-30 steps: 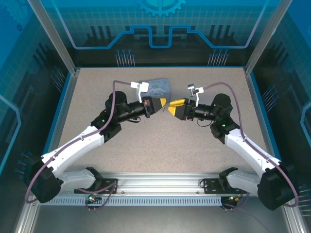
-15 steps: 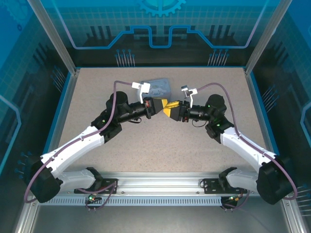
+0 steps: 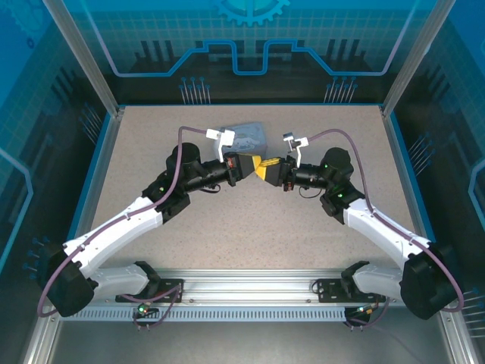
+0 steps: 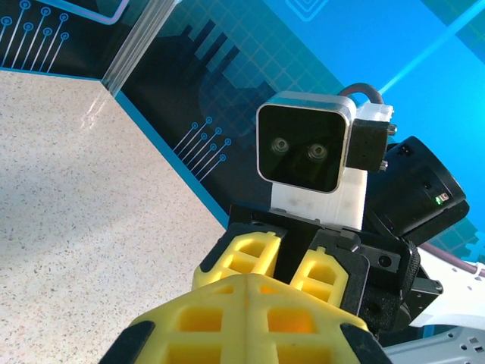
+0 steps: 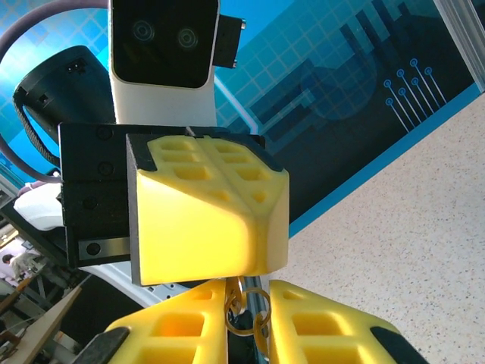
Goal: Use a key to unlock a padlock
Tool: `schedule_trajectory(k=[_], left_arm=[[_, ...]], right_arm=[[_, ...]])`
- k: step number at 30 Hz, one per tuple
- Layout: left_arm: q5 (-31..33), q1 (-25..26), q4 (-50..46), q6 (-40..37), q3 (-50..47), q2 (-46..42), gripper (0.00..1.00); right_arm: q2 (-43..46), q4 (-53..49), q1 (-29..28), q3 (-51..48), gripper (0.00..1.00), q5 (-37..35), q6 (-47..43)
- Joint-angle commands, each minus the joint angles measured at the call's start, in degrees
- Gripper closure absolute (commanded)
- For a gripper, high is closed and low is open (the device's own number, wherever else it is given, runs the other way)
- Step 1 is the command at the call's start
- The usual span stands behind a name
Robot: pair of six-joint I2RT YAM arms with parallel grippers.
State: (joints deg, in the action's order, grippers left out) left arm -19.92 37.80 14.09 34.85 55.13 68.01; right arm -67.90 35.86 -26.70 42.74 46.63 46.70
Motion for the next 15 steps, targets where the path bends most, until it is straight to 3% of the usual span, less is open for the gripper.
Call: schedule_trajectory(k=[1, 5, 9, 14, 15], left_arm=[[0.2, 0.8, -0.6, -1.5, 1.5, -0.6, 1.00], [0.6, 0.8, -0.2, -1.5, 1.2, -0.8, 0.98], [2.0, 0.8, -0.5, -2.0, 0.9, -1.5, 0.88], [7.0, 0.7, -2.1, -3.6, -0.4, -4.9, 0.62], [8.4, 0.7, -3.1, -4.0, -0.7, -5.9, 0.52]], right_arm=[[0.5, 2.7, -0.3, 1.4, 0.89, -1.8, 0.6], [0.8, 1.7, -0.1, 1.4, 1.00, -2.1, 0.3], [1.8, -2.1, 0.2, 1.4, 1.00, -2.9, -1.9], [3.7, -11.8, 1.7, 2.0, 1.00, -3.6, -7.3], [4.3, -14.8, 2.1, 2.3, 1.00, -4.0, -9.3]])
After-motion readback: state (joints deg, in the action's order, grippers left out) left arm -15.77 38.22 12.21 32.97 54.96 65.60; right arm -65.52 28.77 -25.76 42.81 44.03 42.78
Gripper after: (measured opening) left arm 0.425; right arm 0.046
